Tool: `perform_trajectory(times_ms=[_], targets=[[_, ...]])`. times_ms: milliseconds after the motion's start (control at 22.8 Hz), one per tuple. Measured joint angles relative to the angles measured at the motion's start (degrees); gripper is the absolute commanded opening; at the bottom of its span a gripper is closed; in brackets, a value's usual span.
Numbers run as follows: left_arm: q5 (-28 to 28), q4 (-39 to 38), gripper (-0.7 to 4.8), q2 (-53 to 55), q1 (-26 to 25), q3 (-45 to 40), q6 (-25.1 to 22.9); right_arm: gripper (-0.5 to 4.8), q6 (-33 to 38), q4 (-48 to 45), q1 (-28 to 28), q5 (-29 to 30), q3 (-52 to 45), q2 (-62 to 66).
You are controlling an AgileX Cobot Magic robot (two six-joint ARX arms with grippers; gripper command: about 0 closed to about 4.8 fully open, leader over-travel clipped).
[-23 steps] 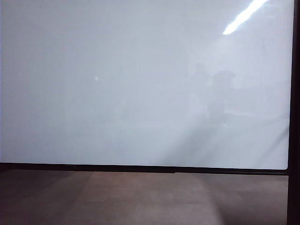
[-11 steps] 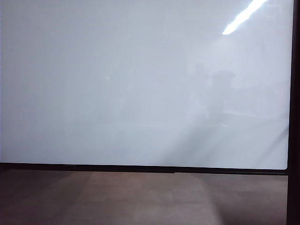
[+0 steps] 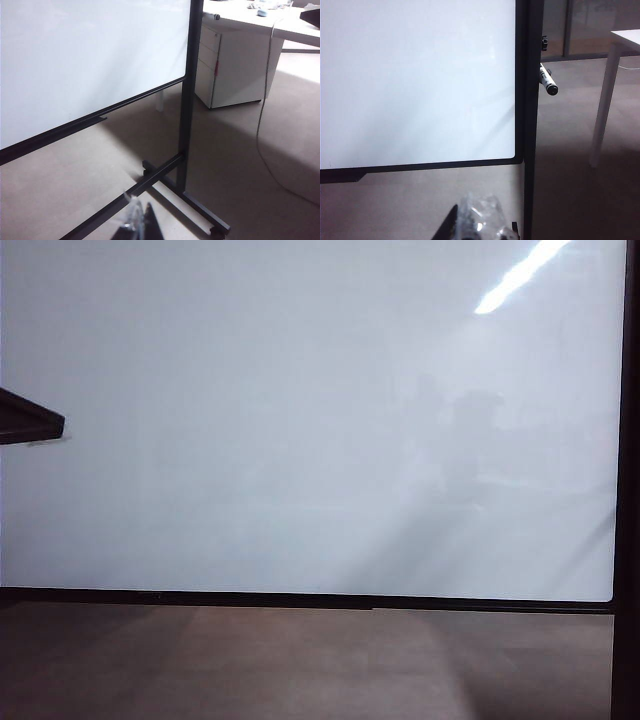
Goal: Reach to the right to find the marker pen, pick it up, and write the number 9 on the whiteboard.
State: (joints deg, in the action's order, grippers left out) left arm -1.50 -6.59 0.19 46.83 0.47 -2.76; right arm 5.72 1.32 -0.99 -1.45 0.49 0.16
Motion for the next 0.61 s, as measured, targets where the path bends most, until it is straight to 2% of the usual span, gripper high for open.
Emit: perform_trajectory(times_ms=[132,219,307,351,482,570,614], targets=[[0.0,0.0,-0.05,0.0,0.0,0.0,0.0,-0.06,0.0,-2.9,0.0,-0.6,0.0,0.0],[0.0,0.0,-0.05,0.0,0.0,0.0,0.0,-0.06,0.1,-9.7,0.1,-4.0,0.3,0.0],[0.0,0.0,-0.05,0.0,0.0,0.0,0.0,-0.06,3.5,-11.1,0.0,-7.0,6.0,0.5],[0.0,0.0,-0.05,0.0,0.0,0.0,0.0,-0.06,3.6,-12.3,0.1,-8.2,13.6,1.7],[0.0,0.0,-0.05,0.0,0.0,0.0,0.0,-0.06,-5.7,-19.6,0.5,-12.6,24.1,10.3],[0.0,0.0,-0.05,0.0,0.0,0.0,0.0,0.02,-10.0,-19.9,2.5,-10.9,29.1,23.3],[0.0,0.0,-0.05,0.0,0.0,0.0,0.0,0.50,-10.7,-21.0,4.4,-7.4,31.5,29.7]])
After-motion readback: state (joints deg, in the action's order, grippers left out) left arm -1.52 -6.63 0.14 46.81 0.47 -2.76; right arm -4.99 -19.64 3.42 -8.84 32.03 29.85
